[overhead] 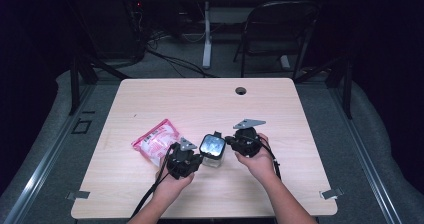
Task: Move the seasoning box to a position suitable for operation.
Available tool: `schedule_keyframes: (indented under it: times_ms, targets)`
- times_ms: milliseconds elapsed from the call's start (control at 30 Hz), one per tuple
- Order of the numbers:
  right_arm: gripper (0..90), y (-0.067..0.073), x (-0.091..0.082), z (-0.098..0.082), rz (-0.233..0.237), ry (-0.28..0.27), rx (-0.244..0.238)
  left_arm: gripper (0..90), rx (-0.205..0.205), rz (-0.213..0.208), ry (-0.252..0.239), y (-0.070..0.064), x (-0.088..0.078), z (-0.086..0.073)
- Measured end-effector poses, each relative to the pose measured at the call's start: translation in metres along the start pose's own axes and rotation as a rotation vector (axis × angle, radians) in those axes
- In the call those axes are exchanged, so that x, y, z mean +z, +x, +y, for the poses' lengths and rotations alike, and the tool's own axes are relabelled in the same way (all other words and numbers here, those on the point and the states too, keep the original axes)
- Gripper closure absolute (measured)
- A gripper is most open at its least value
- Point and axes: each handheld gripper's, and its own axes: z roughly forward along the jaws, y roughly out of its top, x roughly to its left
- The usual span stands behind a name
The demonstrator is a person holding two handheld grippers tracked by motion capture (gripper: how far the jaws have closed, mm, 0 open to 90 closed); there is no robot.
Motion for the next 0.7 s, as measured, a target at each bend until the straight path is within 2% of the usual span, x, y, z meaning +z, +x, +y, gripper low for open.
schedule_keyframes:
  times_ms: [167, 200, 233, 267, 300, 333, 367, 400, 467, 567, 700]
  targets:
    - [89.7, 0.008, -0.011, -0.007, 0.037, 0.000, -0.010, 79.5, -0.001, -0.008, -0.002, 0.001, -0.001, -0.001]
    - [89.0, 0.013, -0.014, -0.009, 0.036, 0.000, -0.056, 79.5, -0.004, -0.001, 0.001, 0.000, -0.001, -0.002]
    - [89.0, 0.013, -0.014, -0.009, 0.036, 0.000, -0.056, 79.5, -0.004, -0.001, 0.001, 0.000, -0.001, -0.002]
    - [89.5, 0.016, -0.014, -0.010, 0.002, -0.012, -0.074, 79.5, -0.008, 0.006, -0.003, -0.001, -0.002, -0.003]
    - [89.1, 0.012, -0.014, -0.007, -0.017, -0.022, -0.068, 79.5, -0.012, 0.019, -0.001, 0.000, -0.003, -0.005]
    - [89.1, 0.012, -0.014, -0.007, -0.017, -0.022, -0.068, 79.5, -0.012, 0.019, -0.001, 0.000, -0.003, -0.005]
    - [89.3, 0.003, -0.010, -0.004, -0.006, -0.028, -0.012, 79.5, -0.022, 0.024, -0.006, 0.001, -0.003, -0.005]
    - [89.3, 0.003, -0.010, -0.004, -0.006, -0.028, -0.012, 79.5, -0.029, 0.026, -0.009, 0.002, -0.003, -0.005]
    - [90.0, -0.007, -0.004, -0.002, -0.008, -0.031, 0.048, 79.5, -0.048, 0.034, -0.016, 0.005, -0.003, -0.005]
    - [90.0, -0.014, 0.003, 0.003, -0.016, -0.038, 0.082, 80.1, -0.065, 0.045, -0.026, 0.008, -0.003, -0.003]
    - [90.0, -0.016, 0.011, 0.009, 0.017, -0.061, 0.148, 80.1, -0.073, 0.055, -0.026, 0.010, -0.002, -0.001]
